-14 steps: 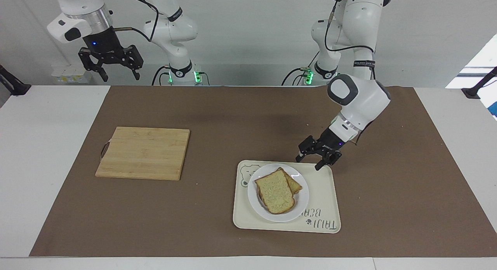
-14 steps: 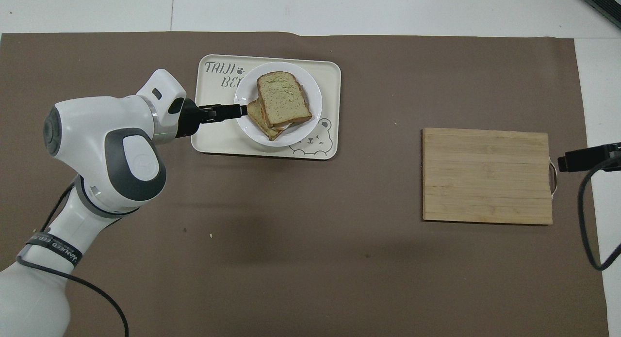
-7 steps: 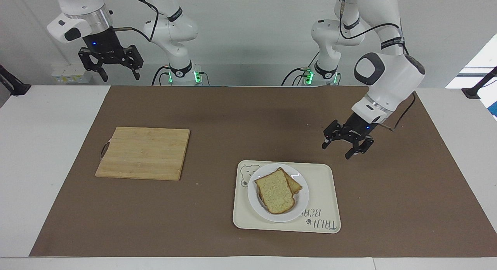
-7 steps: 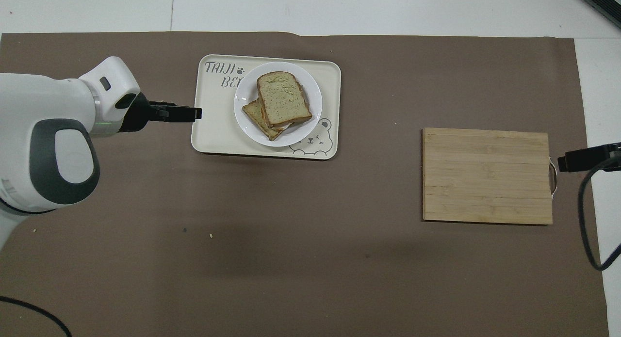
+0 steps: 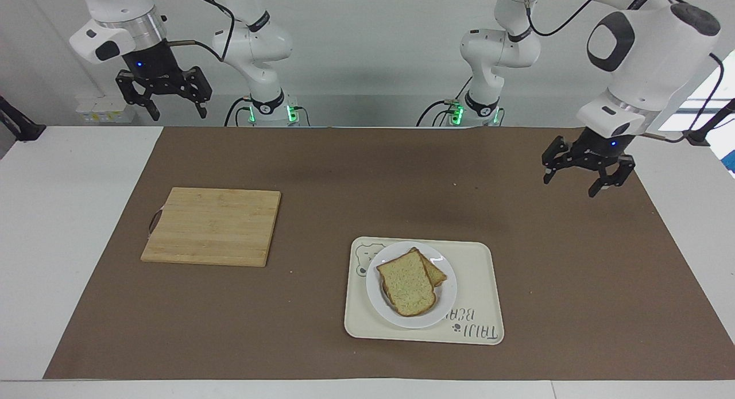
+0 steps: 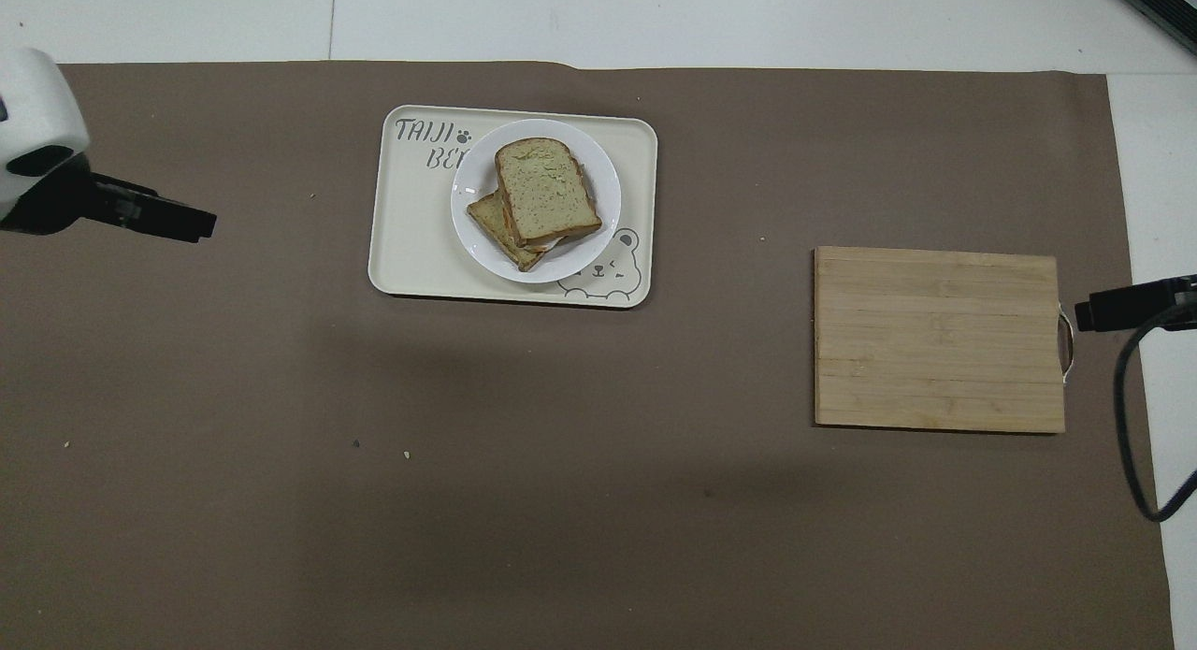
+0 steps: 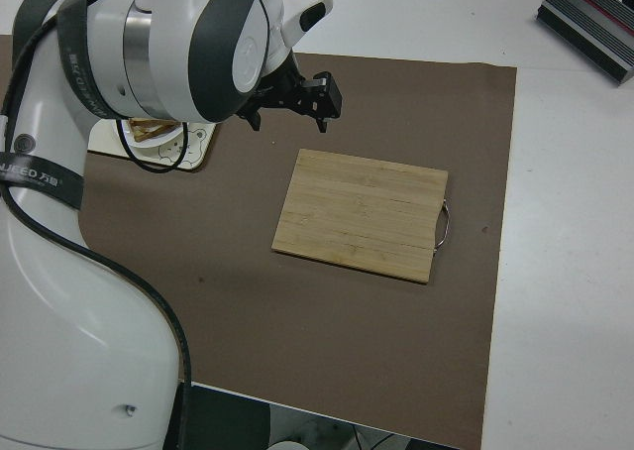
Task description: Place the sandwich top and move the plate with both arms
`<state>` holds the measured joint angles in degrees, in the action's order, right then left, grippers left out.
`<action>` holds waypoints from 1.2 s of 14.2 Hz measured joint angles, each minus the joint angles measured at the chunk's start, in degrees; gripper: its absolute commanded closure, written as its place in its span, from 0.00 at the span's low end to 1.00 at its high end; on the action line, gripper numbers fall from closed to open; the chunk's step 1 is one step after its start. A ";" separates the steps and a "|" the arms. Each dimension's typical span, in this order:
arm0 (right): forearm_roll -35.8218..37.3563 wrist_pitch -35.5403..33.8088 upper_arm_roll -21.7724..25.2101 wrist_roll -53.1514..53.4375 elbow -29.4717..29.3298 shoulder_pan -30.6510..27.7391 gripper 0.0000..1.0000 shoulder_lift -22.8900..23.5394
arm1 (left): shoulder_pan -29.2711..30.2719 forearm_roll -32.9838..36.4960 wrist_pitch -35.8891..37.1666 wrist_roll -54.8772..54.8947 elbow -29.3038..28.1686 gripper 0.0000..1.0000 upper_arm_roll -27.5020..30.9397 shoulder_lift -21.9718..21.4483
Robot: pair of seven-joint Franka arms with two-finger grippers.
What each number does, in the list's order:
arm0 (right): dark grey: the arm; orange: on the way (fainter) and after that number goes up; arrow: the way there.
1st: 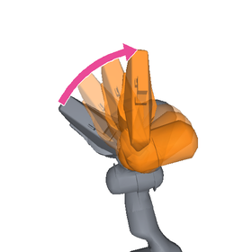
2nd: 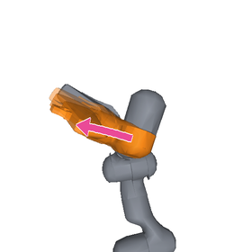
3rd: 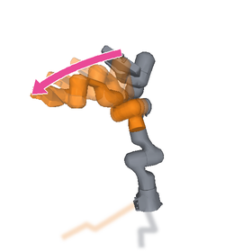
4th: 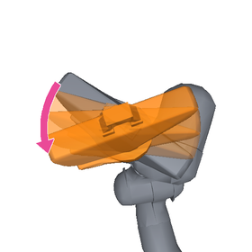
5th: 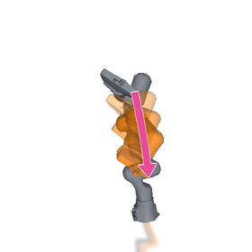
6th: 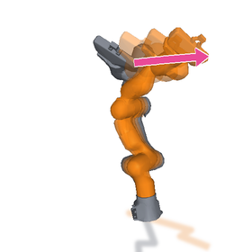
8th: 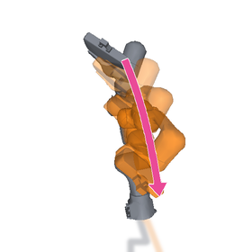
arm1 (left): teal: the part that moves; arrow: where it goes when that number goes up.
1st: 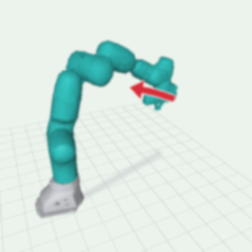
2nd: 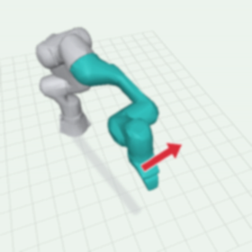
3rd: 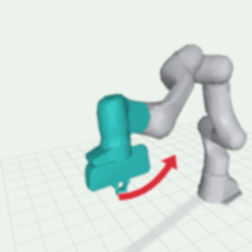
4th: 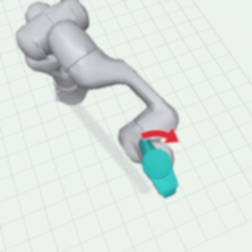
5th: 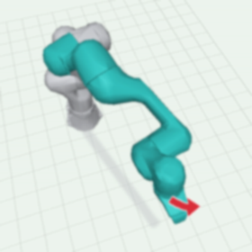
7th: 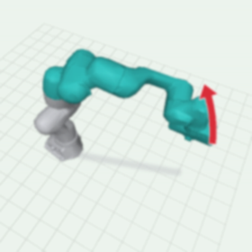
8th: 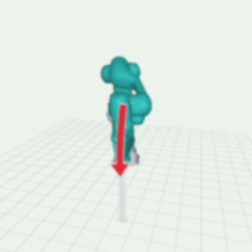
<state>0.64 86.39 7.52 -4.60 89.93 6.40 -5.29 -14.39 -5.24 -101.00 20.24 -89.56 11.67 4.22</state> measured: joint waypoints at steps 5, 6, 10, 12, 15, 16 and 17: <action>0.00 0.00 0.00 0.00 0.00 0.00 0.00 0.00 | 2.49 2.42 13.58 0.15 5.97 0.00 2.18 -2.06; 0.00 0.00 0.00 0.00 0.00 0.00 0.00 0.00 | 3.01 2.42 15.10 0.30 6.41 0.00 2.49 -2.65; 0.00 0.00 0.00 0.00 0.00 0.00 0.00 0.00 | 3.53 2.42 19.20 0.35 7.93 0.00 2.52 -4.21; 0.00 0.00 0.00 0.00 0.00 0.00 0.00 0.00 | 3.53 2.42 20.88 0.35 9.36 0.00 2.43 -4.21; 0.00 0.00 0.00 0.00 0.00 0.00 0.00 0.00 | 3.53 2.42 23.01 0.31 10.52 0.00 2.40 -4.22; 0.00 0.00 0.00 0.00 0.00 0.00 0.00 0.00 | 3.53 2.42 23.79 0.26 10.62 0.00 2.41 -4.22; 0.00 0.00 0.00 0.00 0.00 0.00 0.00 0.00 | 3.54 2.42 24.33 0.20 10.63 0.00 2.45 -4.21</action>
<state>0.64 86.39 7.52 -4.60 89.93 6.40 -5.29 -10.85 -2.82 -76.67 20.44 -78.94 14.12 0.01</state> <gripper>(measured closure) 0.000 0.000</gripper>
